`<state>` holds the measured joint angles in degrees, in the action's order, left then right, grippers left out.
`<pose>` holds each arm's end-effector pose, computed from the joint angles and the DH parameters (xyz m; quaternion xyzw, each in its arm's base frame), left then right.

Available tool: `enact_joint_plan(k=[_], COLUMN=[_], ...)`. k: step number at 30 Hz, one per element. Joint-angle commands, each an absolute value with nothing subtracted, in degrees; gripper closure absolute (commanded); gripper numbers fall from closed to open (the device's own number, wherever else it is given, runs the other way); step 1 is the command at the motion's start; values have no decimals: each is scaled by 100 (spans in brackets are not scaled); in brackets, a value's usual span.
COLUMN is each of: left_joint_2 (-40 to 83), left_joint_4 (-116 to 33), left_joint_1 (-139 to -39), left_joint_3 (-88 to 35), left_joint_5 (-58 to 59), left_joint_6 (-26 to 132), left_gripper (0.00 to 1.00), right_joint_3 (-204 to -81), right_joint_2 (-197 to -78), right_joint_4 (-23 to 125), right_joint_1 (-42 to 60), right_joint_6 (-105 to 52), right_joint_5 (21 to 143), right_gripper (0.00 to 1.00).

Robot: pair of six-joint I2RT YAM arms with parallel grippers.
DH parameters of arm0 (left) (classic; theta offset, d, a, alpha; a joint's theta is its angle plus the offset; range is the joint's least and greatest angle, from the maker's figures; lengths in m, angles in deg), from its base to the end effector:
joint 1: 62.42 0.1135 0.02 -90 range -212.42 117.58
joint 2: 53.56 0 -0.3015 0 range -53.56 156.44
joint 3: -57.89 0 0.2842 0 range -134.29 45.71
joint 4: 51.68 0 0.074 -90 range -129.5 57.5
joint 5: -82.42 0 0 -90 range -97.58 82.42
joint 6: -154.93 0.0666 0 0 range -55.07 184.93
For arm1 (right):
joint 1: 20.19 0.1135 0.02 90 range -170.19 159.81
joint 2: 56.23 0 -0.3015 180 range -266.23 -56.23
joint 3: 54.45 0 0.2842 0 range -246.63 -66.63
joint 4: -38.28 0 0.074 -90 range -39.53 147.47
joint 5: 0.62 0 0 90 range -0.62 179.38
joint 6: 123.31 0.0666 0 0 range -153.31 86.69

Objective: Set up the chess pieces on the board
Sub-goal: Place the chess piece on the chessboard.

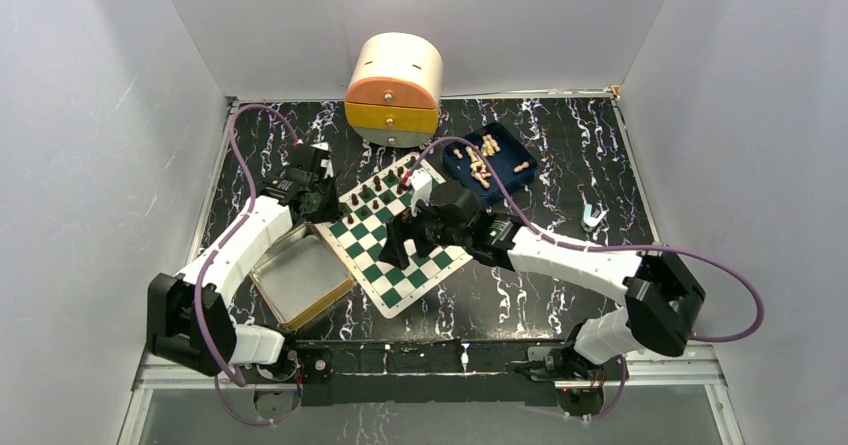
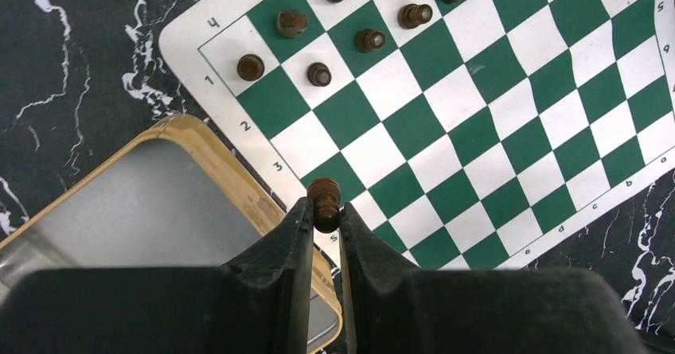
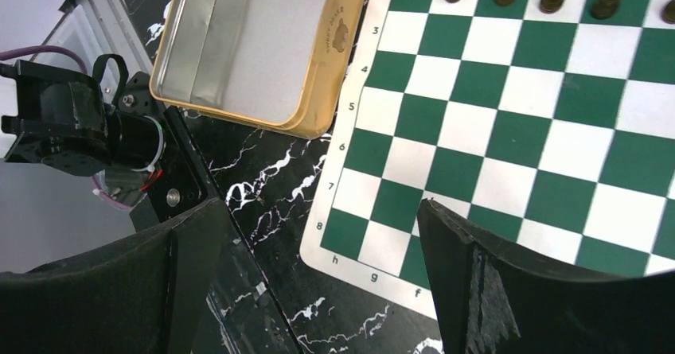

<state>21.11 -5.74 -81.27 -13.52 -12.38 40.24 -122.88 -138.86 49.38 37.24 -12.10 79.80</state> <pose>0.3006 -0.0967 0.2819 -0.0623 0.9345 -0.0927 0.3380 0.1969 0.3288 0.2831 -0.3041 0.7863 0.3924 0.3678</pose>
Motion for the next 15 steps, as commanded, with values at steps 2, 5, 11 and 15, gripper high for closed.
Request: enact_joint_plan(k=[2, 5, 11, 15], left_joint_2=[2277, 2457, 2725, 2940], left_joint_4=[-1183, -1386, -1645, -1689], left_joint_1=[-8088, -8094, -8088, -8088], left_joint_3=[-1281, -1111, -847, -742], left_joint_5=[-1037, -1089, -1073, -1241], left_joint_6=[4289, 4273, 4217, 4248], left_gripper=[91, 91, 91, 89], right_joint_3=[-12116, -12056, -12020, -11992], right_joint_2=[-13388, -13295, -13268, -13250], right_joint_4=[4670, 4606, 4581, 4565], right_joint_1=[3642, 3615, 3553, 3508], right_joint_6=[-1313, -1353, -1397, -1398], right_joint_5=[8421, 8429, 8402, 8394], right_gripper=[1, 1, 1, 1])
